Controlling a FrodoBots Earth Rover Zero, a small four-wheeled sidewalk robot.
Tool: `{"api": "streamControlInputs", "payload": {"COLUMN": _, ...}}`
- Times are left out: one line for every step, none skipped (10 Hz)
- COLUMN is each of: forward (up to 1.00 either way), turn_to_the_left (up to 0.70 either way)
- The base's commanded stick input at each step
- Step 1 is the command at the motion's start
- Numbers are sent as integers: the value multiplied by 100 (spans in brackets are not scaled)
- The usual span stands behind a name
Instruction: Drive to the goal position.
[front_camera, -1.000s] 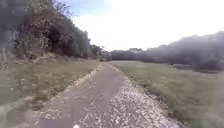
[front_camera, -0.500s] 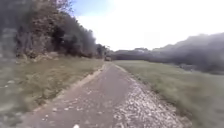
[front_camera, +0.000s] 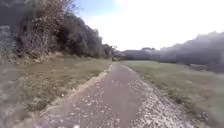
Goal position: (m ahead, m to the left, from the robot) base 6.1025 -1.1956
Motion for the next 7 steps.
{"api": "streamControlInputs", "payload": {"forward": 100, "turn_to_the_left": 0}}
{"api": "streamControlInputs", "payload": {"forward": 100, "turn_to_the_left": 0}}
{"api": "streamControlInputs", "payload": {"forward": 100, "turn_to_the_left": 0}}
{"api": "streamControlInputs", "payload": {"forward": 100, "turn_to_the_left": 0}}
{"api": "streamControlInputs", "payload": {"forward": 100, "turn_to_the_left": 0}}
{"api": "streamControlInputs", "payload": {"forward": 100, "turn_to_the_left": -8}}
{"api": "streamControlInputs", "payload": {"forward": 100, "turn_to_the_left": -23}}
